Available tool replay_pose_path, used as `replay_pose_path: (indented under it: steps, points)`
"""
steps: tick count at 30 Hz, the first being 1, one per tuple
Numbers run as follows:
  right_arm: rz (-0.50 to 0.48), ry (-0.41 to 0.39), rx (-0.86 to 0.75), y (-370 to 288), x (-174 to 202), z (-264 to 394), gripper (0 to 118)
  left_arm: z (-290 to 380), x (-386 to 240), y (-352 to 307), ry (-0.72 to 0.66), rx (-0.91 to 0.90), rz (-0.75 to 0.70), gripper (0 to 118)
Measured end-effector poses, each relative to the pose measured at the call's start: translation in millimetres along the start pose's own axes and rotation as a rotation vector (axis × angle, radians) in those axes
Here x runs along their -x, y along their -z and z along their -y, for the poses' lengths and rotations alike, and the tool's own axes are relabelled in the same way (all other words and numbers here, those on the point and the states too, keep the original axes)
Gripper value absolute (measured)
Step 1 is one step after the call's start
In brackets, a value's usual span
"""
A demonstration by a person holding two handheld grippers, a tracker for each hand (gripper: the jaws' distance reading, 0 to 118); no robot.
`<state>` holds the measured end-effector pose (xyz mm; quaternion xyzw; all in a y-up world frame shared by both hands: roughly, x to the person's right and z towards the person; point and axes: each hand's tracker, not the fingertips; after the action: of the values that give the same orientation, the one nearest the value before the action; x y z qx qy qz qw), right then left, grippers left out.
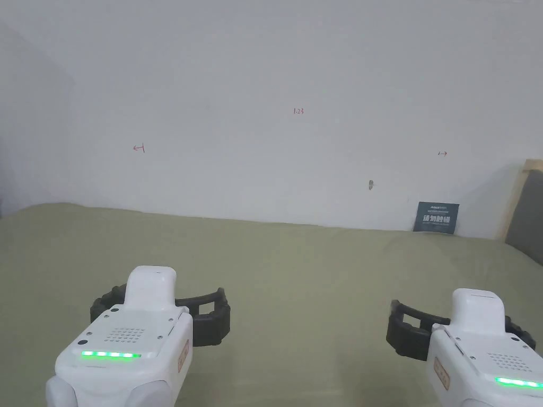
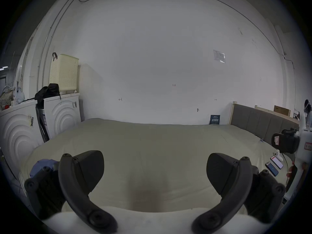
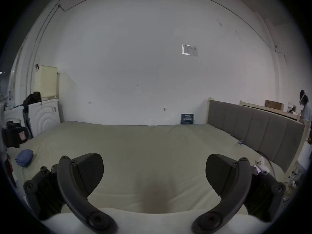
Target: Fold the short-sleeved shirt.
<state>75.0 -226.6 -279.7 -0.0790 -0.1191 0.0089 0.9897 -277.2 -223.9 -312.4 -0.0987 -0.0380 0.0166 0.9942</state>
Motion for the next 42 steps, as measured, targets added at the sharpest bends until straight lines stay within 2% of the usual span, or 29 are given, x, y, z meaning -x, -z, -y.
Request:
replay_pose_path:
  steps: [2,4,11,14,16,20,25,27,31,35,42]
  points:
    - [0.006,0.011,-0.013,0,0,1,118,1,1,1,0.001,0.009,-0.005,118]
    - [-0.038,0.036,-0.014,-1,-4,2,118,3,0,2,0.003,0.018,-0.018,118]
    - [-0.093,0.002,0.015,0,-2,4,118,5,2,-1,-0.011,-0.011,-0.036,118]
    - [-0.092,0.009,0.036,0,1,1,118,3,2,2,-0.013,-0.003,-0.035,118]
    - [-0.098,0.044,0.058,1,0,-2,118,1,0,5,-0.007,0.015,-0.03,118]
    - [-0.048,0.056,0.108,6,0,-9,118,0,-3,5,0.011,0.016,-0.027,118]
    - [-0.085,0.081,0.098,6,-7,-12,118,-6,-5,3,0.02,0.015,-0.013,118]
    - [-0.092,0.071,0.103,6,-7,-12,118,-5,-5,3,0.02,0.017,-0.014,118]
    - [-0.038,-0.01,0.131,9,2,-12,118,-5,-6,3,-0.001,0.017,-0.007,118]
    - [-0.08,0.005,0.132,7,1,-11,118,-3,-8,4,0.005,0.025,-0.001,118]
    - [-0.092,0.023,0.125,6,-4,-15,118,-1,-7,5,0.004,0.038,0.001,118]
